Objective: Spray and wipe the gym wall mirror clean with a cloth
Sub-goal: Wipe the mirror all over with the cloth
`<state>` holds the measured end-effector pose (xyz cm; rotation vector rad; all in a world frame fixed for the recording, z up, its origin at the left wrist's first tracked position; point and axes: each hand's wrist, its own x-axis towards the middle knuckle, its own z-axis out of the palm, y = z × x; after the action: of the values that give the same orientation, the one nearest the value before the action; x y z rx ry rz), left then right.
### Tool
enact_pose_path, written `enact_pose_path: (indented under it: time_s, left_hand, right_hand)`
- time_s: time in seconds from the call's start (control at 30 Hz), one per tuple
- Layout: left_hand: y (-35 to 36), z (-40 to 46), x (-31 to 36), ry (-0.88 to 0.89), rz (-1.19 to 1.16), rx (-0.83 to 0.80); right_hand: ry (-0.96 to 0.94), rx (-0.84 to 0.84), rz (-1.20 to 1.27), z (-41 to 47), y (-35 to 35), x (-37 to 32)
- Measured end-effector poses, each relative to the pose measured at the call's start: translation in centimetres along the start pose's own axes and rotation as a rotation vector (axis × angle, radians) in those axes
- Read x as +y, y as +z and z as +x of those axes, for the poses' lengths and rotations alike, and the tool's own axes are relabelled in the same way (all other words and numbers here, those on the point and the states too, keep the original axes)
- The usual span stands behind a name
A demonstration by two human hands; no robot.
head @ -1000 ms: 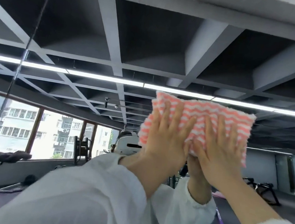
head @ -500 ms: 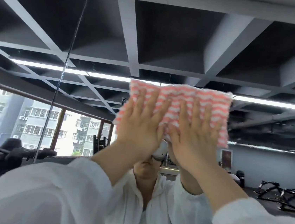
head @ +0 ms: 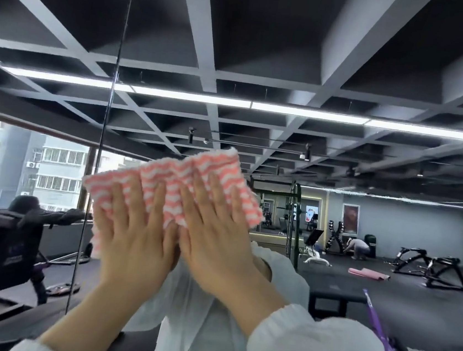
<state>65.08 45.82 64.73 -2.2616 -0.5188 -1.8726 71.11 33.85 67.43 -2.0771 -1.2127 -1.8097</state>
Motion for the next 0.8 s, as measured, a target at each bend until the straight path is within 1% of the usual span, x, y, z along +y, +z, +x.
enact_pose_path:
  time_s: [0.13,0.3,0.37,0.43,0.5,0.57,0.63,0.73,0.8]
  left_hand:
    - [0.0,-0.9,2.8,0.147,-0.010,-0.049]
    - [1.1,-0.4,9.8,0.333,-0.057,-0.075]
    - [1.3,0.5,12.8,0.407,-0.051,-0.073]
    - [1.6,1.8,15.4,0.468,-0.032,-0.060]
    - [1.5,3.3,17.5,0.481,-0.013,-0.067]
    - [0.9,5.1,18.6,0.466,0.014,-0.054]
    - [0.5,6.8,18.6,0.452,0.041,-0.016]
    - [-0.6,9.1,16.9,0.372,0.038,-0.032]
    - [-1.0,10.1,14.6,0.295,0.071,-0.044]
  right_hand:
    - [0.157,-0.011,0.003,-4.1,-0.2,2.3]
    - [0.485,-0.088,-0.038,-8.6,-1.1,8.6]
    - [0.644,-0.084,-0.020,-9.0,-2.1,11.7]
    - [0.815,-0.121,0.046,-8.6,-3.4,14.5]
    - [0.899,-0.081,0.053,-7.4,-4.4,16.5]
    - [0.898,-0.036,0.035,-5.8,-5.0,17.6]
    - [0.845,-0.012,0.009,-3.9,-5.2,18.2]
    - [0.732,-0.021,-0.013,-0.2,-5.6,17.8]
    - [0.630,-0.027,-0.014,2.1,-5.8,16.3]
